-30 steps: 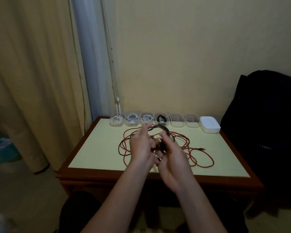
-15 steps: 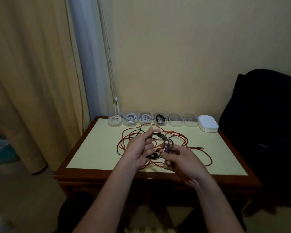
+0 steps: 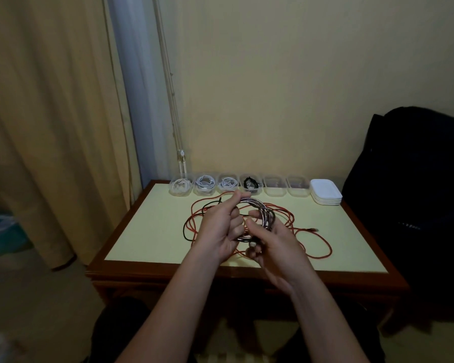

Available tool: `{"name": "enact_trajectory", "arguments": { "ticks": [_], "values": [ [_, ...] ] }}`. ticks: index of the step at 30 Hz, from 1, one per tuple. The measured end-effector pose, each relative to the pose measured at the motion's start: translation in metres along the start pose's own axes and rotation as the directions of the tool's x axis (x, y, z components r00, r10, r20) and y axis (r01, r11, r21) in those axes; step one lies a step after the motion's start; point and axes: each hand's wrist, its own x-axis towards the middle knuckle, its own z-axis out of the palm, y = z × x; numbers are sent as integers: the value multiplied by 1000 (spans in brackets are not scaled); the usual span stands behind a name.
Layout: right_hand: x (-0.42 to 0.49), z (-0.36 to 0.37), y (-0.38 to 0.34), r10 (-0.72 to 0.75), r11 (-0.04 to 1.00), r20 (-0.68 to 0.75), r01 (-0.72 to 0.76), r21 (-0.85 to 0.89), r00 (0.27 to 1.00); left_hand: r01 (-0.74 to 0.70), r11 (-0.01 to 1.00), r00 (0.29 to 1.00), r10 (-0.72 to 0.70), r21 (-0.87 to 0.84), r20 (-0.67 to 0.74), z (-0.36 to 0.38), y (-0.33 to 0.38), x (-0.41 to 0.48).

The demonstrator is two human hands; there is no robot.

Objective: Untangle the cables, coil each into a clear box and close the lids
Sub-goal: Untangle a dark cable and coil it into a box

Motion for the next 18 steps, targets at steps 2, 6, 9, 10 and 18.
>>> {"name": "enact_trajectory", "arguments": {
  "ticks": [2,6,9,10,18],
  "values": [
    [1,0,2,-42,998,-41,40,-46,998,-27,1000,1000,27,-4,-9,2,1,-1],
    [2,2,3,-78,992,-123,64,-111,989,-47,998,999,47,-31,-21,0,3,-3],
    [3,2,3,-32,989,-162,7,-148,986,-74,997,997,73,-27,-36,-3,2,-1],
    [4,1,3,-2,986,-170,-26,-164,986,-81,996,996,80,-24,-41,-4,1,-1],
    [-8,-13,-11,47,924,-26,-53,-379,999,-139,987,984,130,-76,-122,-11,9,-3]
  ]
}}
